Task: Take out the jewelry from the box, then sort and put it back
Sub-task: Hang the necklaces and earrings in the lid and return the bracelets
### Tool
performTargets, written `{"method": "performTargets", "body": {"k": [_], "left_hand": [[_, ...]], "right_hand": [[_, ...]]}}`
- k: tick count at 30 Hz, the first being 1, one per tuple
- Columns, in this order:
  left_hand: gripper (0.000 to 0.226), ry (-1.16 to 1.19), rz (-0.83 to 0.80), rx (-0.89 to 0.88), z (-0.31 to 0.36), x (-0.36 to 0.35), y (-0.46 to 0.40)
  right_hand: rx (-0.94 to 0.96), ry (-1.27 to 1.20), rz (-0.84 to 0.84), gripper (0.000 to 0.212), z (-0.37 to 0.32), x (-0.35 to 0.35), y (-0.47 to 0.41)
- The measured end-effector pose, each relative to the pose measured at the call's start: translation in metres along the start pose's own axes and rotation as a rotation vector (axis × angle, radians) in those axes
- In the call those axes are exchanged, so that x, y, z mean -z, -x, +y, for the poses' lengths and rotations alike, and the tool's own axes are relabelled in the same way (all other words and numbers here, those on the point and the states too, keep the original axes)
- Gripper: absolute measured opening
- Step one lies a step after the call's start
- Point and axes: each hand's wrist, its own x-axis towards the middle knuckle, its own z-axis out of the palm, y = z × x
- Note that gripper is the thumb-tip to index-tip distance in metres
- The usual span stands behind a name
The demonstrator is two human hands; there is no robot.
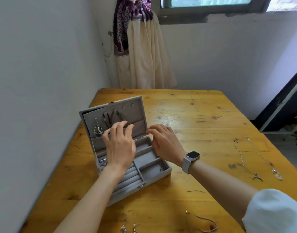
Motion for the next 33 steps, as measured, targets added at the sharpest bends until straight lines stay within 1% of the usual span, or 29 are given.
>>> {"method": "performTargets", "body": {"k": [2, 4, 7, 10, 12, 15, 18, 20, 22, 24, 26, 29, 31, 33], "left_hand": [[0.043, 0.085, -0.041, -0.001, 0.03, -0.001, 0.001], [0.042, 0.189, -0.129, -0.013, 0.068, -0.004, 0.005], [0.046, 0.3, -0.357, -0.041, 0.129, -0.017, 0.017], [0.049, 0.304, -0.586, -0.103, 0.183, -0.04, 0.029], [0.051, 0.282, -0.698, -0.144, 0.209, -0.057, 0.035], [0.056, 0.201, -0.772, -0.177, 0.228, -0.077, 0.047], [0.058, 0.141, -0.761, -0.175, 0.23, -0.085, 0.055], [0.059, 0.132, -0.75, -0.17, 0.229, -0.086, 0.056], [0.059, 0.13, -0.742, -0.167, 0.23, -0.086, 0.056], [0.058, 0.136, -0.738, -0.161, 0.231, -0.085, 0.057], [0.058, 0.143, -0.738, -0.156, 0.23, -0.085, 0.058], [0.058, 0.16, -0.737, -0.145, 0.229, -0.085, 0.056], [0.058, 0.204, -0.747, -0.132, 0.228, -0.085, 0.053], [0.055, 0.326, -0.785, -0.093, 0.224, -0.082, 0.048]], "right_hand": [[-0.064, 0.006, 0.018, 0.03, 0.018, 0.015, 0.026], [-0.141, 0.032, 0.022, 0.029, 0.041, 0.032, 0.055], [-0.293, 0.068, 0.024, 0.028, 0.082, 0.053, 0.1], [-0.513, 0.096, 0.052, 0.026, 0.124, 0.074, 0.14], [-0.659, 0.113, 0.029, 0.025, 0.149, 0.085, 0.159], [-0.86, 0.064, -0.037, 0.024, 0.179, 0.091, 0.171], [-0.974, 0.025, -0.116, 0.027, 0.193, 0.089, 0.168], [-1.007, 0.031, -0.151, 0.024, 0.193, 0.085, 0.162], [-1.01, 0.048, -0.15, 0.019, 0.193, 0.078, 0.156], [-1.0, 0.085, -0.167, 0.025, 0.192, 0.076, 0.152], [-0.981, 0.056, -0.187, 0.029, 0.189, 0.078, 0.15], [-0.935, -0.156, -0.109, 0.016, 0.178, 0.091, 0.145], [-0.884, -0.317, -0.043, 0.015, 0.165, 0.107, 0.138], [-0.819, -0.431, -0.003, 0.015, 0.149, 0.124, 0.131]]}}
